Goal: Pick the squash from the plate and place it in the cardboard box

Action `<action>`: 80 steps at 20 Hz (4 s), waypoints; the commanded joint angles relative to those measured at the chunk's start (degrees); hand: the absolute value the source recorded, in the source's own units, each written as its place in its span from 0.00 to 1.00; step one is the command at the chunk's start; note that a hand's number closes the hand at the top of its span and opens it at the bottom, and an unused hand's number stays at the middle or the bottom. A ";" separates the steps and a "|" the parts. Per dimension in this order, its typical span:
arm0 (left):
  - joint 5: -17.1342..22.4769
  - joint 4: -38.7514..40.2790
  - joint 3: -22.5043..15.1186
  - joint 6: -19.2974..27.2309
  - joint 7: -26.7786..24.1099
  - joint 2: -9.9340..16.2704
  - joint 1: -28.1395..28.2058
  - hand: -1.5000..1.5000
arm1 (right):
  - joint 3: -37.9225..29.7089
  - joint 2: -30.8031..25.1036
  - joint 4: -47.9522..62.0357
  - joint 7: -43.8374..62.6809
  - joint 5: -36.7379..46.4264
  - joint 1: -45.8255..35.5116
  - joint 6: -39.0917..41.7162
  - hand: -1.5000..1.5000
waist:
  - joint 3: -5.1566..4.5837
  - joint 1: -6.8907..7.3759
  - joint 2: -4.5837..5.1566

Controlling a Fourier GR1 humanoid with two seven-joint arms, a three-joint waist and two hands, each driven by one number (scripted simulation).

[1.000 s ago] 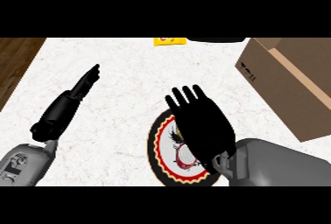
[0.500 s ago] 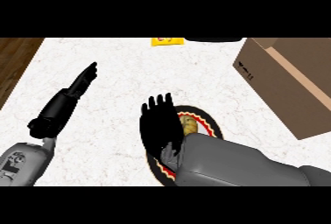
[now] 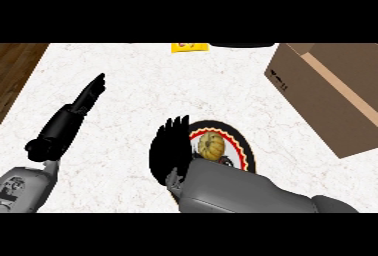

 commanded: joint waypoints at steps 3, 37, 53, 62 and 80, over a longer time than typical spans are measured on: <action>-1.10 2.29 0.97 0.01 -0.76 -1.48 -1.16 0.50 | -1.19 2.24 2.00 9.99 2.85 -1.30 4.48 0.00 | 0.02 -0.59 0.06; -7.14 0.16 6.01 -5.22 -0.28 -6.51 1.02 0.50 | -8.30 2.30 14.64 -5.33 25.36 11.49 1.51 0.00 | 0.07 -0.06 0.24; -8.15 -4.80 9.28 -8.89 3.45 -6.85 2.74 0.50 | -6.36 2.23 17.82 -24.94 41.03 12.75 -6.42 1.00 | 0.08 0.06 0.18; -8.72 -4.98 8.21 -7.81 3.10 -8.97 1.62 0.50 | -32.01 -3.83 13.73 -36.70 26.38 10.47 -28.13 1.00 | 0.49 0.45 1.19; -10.47 -3.17 9.67 -8.15 3.32 -9.38 1.63 0.50 | -52.43 -10.42 22.08 -34.14 26.53 -5.31 -47.83 1.00 | 0.09 -0.44 0.16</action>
